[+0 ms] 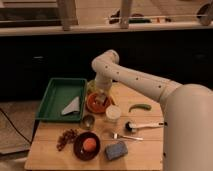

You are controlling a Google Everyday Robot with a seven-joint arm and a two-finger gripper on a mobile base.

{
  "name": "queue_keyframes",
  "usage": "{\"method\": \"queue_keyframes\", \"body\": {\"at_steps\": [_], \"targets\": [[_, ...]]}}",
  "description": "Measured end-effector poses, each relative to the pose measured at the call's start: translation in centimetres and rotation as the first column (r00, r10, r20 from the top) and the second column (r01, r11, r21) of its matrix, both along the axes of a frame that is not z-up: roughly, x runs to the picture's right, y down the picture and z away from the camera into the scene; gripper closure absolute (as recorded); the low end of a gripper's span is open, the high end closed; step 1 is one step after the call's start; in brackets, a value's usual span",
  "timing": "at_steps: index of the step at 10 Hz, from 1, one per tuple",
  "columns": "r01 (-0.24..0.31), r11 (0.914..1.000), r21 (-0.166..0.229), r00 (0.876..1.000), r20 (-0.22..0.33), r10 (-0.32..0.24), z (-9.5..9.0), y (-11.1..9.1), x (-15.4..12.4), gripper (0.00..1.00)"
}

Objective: Wipe red bowl with eraser

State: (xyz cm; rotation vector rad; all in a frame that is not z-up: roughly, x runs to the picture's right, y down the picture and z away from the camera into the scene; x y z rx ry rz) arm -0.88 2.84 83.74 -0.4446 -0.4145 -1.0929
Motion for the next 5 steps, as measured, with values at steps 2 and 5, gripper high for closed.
{"method": "queue_keyframes", "body": {"at_steps": [2,5], "targets": [[-0.014,0.9999,0.003,1.000,-0.014,0.014,0.9,0.3,0.1,1.00],[-0.039,0.9992,-0.004,0.999,-0.028,0.039,2.6,1.6,0.6,1.00]]}}
